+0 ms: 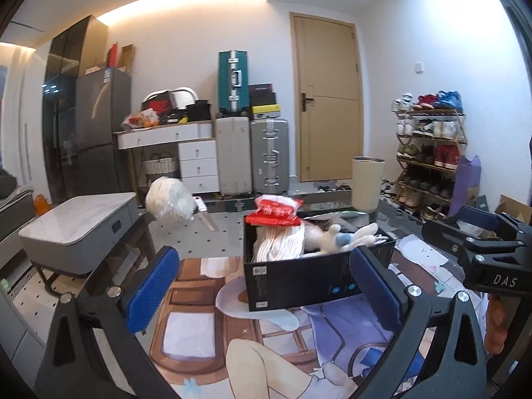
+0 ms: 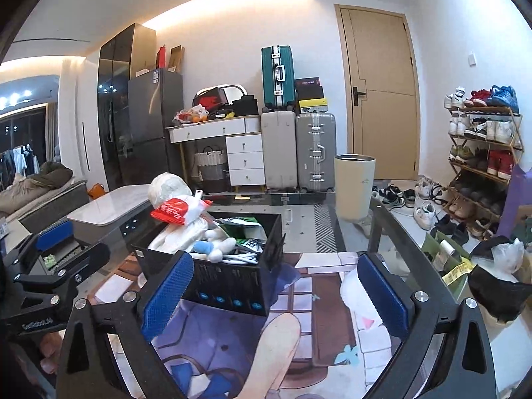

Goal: Organize soft objects

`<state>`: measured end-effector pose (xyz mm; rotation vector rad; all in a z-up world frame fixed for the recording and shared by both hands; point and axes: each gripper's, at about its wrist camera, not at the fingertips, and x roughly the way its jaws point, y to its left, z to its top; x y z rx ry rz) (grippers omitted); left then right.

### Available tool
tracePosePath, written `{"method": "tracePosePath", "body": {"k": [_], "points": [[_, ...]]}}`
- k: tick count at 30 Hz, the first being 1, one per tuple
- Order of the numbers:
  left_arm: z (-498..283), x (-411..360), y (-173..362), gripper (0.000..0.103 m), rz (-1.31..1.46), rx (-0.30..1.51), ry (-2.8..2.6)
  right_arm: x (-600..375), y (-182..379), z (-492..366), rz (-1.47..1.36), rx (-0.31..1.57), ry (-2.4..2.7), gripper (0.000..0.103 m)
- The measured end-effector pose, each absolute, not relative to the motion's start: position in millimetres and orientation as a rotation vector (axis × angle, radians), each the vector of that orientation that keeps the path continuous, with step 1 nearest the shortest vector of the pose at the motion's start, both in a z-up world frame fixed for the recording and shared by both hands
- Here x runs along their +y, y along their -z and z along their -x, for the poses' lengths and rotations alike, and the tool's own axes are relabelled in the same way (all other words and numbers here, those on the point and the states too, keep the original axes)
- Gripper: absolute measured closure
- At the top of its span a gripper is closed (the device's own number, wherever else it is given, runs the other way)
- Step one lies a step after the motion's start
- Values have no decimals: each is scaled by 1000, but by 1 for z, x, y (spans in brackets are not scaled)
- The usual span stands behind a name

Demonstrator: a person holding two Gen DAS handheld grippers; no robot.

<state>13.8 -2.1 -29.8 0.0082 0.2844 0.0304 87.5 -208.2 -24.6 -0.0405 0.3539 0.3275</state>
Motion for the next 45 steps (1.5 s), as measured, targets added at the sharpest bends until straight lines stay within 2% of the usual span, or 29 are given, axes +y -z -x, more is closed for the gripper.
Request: {"method": "tracePosePath", "body": {"k": [14,45], "points": [[-12,-7,36,0,3,294,-79,-194,27,-79,111,303,-399,1],[-14,-9,38,0,-2,295,-63,-191,31,-78,97,313,-372,1]]}}
